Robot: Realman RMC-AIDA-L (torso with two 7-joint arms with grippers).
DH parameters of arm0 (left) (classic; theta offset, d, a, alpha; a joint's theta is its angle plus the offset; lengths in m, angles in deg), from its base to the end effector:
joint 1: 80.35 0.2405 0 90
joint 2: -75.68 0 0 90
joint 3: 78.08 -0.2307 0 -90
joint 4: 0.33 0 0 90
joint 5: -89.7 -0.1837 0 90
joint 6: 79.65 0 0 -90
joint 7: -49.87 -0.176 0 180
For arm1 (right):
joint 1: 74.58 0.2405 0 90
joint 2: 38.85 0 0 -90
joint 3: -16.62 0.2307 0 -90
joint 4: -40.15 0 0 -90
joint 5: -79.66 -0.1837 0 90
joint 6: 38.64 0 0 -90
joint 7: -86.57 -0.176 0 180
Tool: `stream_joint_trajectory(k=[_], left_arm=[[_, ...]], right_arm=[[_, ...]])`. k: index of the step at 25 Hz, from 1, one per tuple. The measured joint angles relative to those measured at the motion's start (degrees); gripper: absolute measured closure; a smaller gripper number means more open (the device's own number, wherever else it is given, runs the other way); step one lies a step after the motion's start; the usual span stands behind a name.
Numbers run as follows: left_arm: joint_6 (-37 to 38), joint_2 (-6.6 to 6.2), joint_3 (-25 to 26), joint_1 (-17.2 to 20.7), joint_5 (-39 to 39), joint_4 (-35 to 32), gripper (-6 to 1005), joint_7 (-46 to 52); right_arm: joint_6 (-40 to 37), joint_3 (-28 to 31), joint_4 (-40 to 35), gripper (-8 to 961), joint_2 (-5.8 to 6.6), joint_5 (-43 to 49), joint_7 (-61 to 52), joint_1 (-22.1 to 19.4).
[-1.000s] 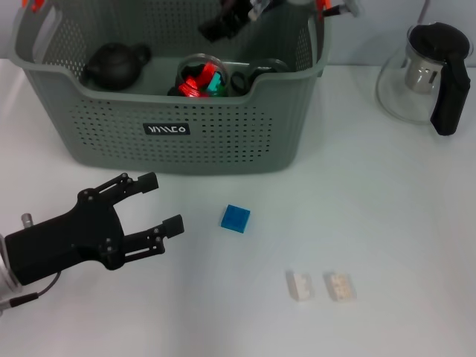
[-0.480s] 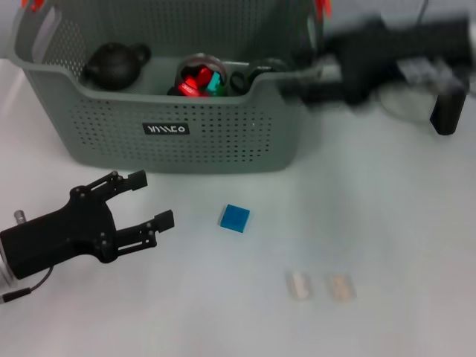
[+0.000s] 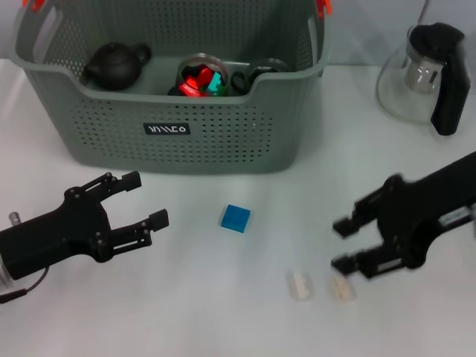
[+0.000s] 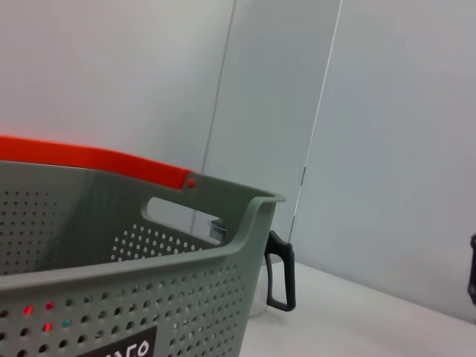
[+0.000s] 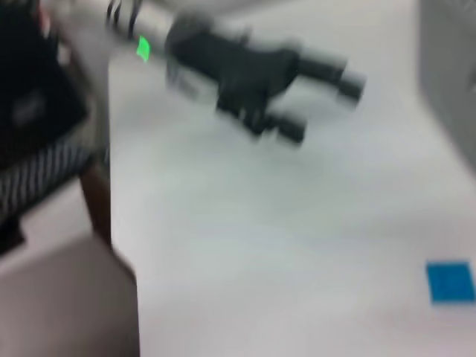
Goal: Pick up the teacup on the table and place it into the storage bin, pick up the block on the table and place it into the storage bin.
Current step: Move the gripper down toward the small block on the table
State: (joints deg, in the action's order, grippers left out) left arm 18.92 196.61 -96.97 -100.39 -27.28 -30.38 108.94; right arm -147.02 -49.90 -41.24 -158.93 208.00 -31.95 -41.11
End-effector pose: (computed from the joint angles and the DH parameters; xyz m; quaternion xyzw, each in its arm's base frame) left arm -0.2567 0.2535 -0.0030 -0.8886 -0.2127 -0.3388 0.2246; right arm 0.1376 0.2758 -0.0017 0.9895 -0.1388 0.0386 0.0128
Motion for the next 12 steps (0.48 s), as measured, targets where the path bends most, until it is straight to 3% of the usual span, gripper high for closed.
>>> stream_joint_trajectory(k=[6,12], left_arm=[[-0.3,0.00,0.0,0.0,0.0,0.3,126,-0.1],[-0.9,0.13,0.0,0.0,0.3,0.5,127,-0.3]], right_arm=[[2.7,-12.7,2.9,398,-0.30,8.0,-3.5,5.6],[9.5,-23.3,9.9,397,-0.36,10.0,-4.7,9.5]])
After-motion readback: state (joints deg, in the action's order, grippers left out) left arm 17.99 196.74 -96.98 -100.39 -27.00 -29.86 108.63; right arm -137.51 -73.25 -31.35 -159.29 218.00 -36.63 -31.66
